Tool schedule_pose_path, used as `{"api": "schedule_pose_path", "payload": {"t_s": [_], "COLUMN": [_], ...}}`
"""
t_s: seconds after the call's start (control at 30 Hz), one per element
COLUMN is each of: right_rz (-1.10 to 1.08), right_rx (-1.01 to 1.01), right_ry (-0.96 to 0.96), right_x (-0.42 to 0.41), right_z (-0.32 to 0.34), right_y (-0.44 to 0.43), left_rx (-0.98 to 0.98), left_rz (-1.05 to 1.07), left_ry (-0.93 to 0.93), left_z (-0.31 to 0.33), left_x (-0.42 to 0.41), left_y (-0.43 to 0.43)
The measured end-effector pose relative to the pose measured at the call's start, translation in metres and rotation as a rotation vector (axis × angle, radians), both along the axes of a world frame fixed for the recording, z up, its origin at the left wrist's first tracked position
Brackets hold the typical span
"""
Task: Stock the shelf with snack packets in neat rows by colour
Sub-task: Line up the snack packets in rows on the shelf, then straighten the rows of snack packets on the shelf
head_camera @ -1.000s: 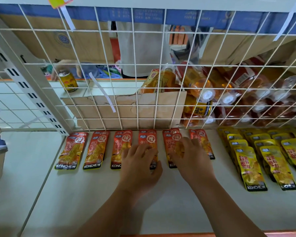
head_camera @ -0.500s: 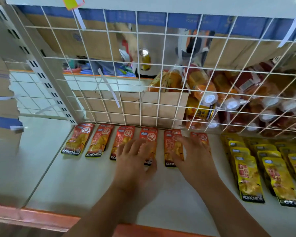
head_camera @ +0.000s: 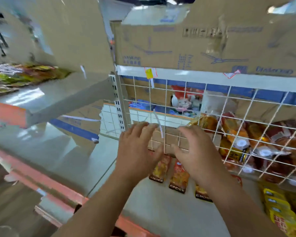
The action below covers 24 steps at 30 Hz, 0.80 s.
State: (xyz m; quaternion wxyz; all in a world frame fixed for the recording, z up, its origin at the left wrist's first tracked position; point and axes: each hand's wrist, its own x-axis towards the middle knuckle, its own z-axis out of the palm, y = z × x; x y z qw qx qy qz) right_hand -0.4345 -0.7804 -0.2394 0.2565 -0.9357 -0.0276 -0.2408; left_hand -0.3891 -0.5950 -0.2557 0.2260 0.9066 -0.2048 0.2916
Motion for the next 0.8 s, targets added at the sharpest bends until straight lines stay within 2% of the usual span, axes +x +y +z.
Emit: {"api": "schedule_pose_path", "payload": {"t_s": [0.2,0.33,0.5,0.6,0.8], "right_rz": [0.054,0.095,0.186,0.232,0.235], "right_rx": [-0.024,-0.042,-0.059,-0.056,-0.181], "right_ry": [-0.179,-0.244,-0.302,-0.300,-0.252], "right_x": [-0.007,-0.011,-0.010,-0.002,0.036], "right_z": [0.079,0.120,0.159,0.178,0.212], "right_y": [0.070,0.135,0.227,0.271,0.313], "left_rx": [-0.156,-0.164,-0.176,-0.086,0.015], "left_rz": [0.027,0.057,0.073,0.126,0.174], "left_ry": [-0.158,-0.217,-0.112,-0.011,0.154], "left_z": [0.100,0.156,0.195,0.213,0.236], "left_x": [-0.015,-0.038,-0.047,-0.044,-0.004], "left_y": [0.082,0.159,0.270,0.329,0.401]}}
